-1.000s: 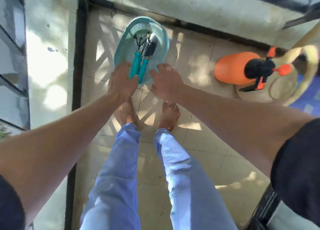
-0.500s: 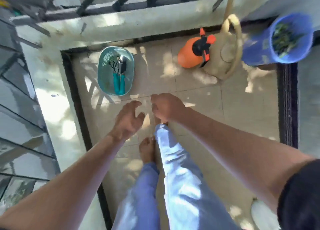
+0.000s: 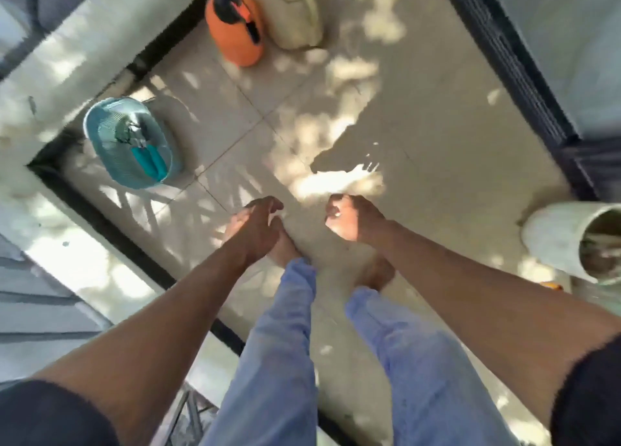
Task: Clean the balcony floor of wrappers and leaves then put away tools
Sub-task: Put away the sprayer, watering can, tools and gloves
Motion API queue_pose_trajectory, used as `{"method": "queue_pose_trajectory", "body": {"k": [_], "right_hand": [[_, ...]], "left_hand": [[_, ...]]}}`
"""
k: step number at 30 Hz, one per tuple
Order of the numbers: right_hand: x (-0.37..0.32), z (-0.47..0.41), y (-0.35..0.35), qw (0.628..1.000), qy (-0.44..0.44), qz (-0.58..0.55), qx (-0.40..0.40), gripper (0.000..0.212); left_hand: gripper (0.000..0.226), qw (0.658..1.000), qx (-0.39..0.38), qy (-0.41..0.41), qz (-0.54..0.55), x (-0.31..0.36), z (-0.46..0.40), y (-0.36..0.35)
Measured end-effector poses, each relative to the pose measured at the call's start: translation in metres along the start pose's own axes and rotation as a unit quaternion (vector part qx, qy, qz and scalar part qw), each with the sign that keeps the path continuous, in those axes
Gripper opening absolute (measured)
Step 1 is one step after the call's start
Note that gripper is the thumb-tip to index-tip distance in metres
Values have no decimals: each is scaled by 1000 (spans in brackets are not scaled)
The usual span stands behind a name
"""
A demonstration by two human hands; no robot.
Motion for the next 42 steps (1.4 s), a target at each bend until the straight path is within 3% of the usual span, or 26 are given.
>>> {"method": "queue_pose_trajectory", "body": {"k": [3,6,10,12,14,20,24,29,35,42], "right_hand": [[71,16,-9,995,-33,-82,36,29],[148,44,-25,979,-76,-173,73,26],[261,81,-65,931,-133,-330,83,19],[319,104,-89,899,-156,-401,85,22],[374,133,-108,862,-167,-467,103,22],[527,214,-181,720,-226,-635,167,31],[607,266,-214,673,-234,-662,233,36],[694,322,-278,612,-296,-681,271,22],[782,352,-324,538,-334,-723,275,21],[871,395,-350,503,-347,-739,284,19]], "left_hand": [[48,997,-19,-64,-29,54,4,-40],[33,988,-52,-110,-92,116,14,-90],[27,975,-93,-121,-158,177,37,-172],[22,968,-97,-143,-184,205,50,-216],[23,946,-149,-167,-235,235,66,-271],[22,899,-221,-217,-309,325,121,-430],[23,861,-264,-272,-339,371,154,-538],[26,788,-345,-318,-399,419,209,-671],[23,745,-365,-361,-427,484,237,-784],[24,714,-388,-346,-469,526,261,-880]]}}
Point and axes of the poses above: each hand's wrist, its own z-axis away from the middle knuckle, its own y-axis out of the back of the hand, x = y × z, the point moved 10 cm from there along -z, towards the middle knuckle, and after that the axes turned 2 degrees about -y, right-handed, at the moved point
